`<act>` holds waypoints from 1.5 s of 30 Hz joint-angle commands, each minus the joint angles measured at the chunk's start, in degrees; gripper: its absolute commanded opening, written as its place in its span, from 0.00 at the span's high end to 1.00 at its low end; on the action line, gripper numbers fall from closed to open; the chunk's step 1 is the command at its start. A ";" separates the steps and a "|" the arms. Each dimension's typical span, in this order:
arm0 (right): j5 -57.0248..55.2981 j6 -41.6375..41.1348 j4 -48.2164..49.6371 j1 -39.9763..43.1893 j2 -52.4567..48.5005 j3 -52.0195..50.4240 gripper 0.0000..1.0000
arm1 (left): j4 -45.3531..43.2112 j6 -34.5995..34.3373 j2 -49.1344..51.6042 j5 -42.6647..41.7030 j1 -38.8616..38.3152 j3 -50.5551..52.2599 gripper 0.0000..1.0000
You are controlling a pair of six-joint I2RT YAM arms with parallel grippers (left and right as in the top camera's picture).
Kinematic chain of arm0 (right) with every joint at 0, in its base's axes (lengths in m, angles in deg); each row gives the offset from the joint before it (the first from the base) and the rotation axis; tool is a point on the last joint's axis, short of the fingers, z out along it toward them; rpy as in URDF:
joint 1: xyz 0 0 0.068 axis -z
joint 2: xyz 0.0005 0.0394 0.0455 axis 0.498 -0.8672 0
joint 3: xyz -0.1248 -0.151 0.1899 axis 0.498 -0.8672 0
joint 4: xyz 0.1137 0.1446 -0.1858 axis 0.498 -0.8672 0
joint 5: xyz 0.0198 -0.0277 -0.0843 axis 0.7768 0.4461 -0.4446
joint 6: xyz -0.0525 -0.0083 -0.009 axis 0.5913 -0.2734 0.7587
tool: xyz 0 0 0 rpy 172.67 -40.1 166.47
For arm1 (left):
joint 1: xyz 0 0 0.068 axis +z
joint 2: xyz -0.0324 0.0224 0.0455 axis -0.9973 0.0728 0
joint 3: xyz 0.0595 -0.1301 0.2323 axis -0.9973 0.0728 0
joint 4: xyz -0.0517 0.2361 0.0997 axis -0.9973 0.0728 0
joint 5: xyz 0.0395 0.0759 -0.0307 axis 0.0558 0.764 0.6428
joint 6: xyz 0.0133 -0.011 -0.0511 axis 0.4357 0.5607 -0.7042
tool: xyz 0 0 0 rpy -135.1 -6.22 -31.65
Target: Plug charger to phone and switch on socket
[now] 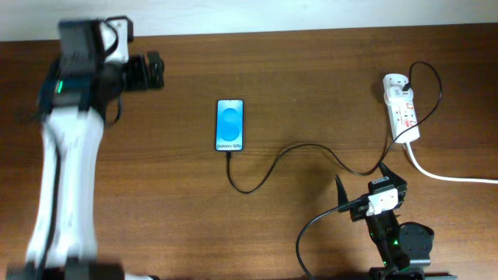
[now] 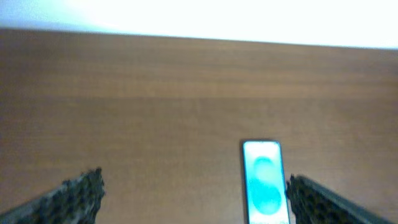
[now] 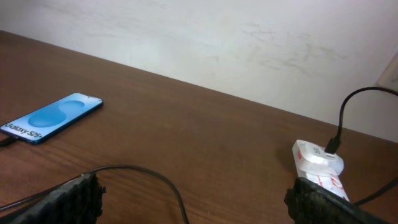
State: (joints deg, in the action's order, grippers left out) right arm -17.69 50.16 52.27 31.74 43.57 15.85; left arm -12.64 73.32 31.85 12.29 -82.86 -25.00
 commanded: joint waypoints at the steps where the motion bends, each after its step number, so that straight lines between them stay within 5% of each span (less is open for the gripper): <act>1: 0.31 -0.24 -0.26 -0.46 0.50 -0.31 0.01 | -13.55 5.18 -22.03 -0.20 0.04 24.50 0.01; 7: 0.31 -0.24 -0.26 -0.46 0.50 -0.31 0.02 | -45.27 8.28 -64.48 -0.24 -0.57 72.94 0.01; 10: 0.31 -0.24 -0.26 -0.46 0.50 -0.31 0.02 | -50.27 18.62 -75.12 -0.13 -4.46 83.80 0.01; 14: 0.31 -0.24 -0.26 -0.46 0.50 -0.31 0.02 | -50.90 19.30 -86.01 3.72 -4.83 92.76 0.01; 19: 0.31 -0.24 -0.26 -0.46 0.50 -0.31 0.02 | -42.58 19.28 -93.18 4.72 -5.01 95.41 0.01; 45: 0.31 -0.24 -0.26 -0.46 0.50 -0.31 0.02 | -42.32 19.26 -93.18 4.74 -5.05 95.41 0.01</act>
State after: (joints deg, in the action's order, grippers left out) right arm -17.69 50.16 52.27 31.67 43.79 15.85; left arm -55.20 91.90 -60.67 16.59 -87.69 70.19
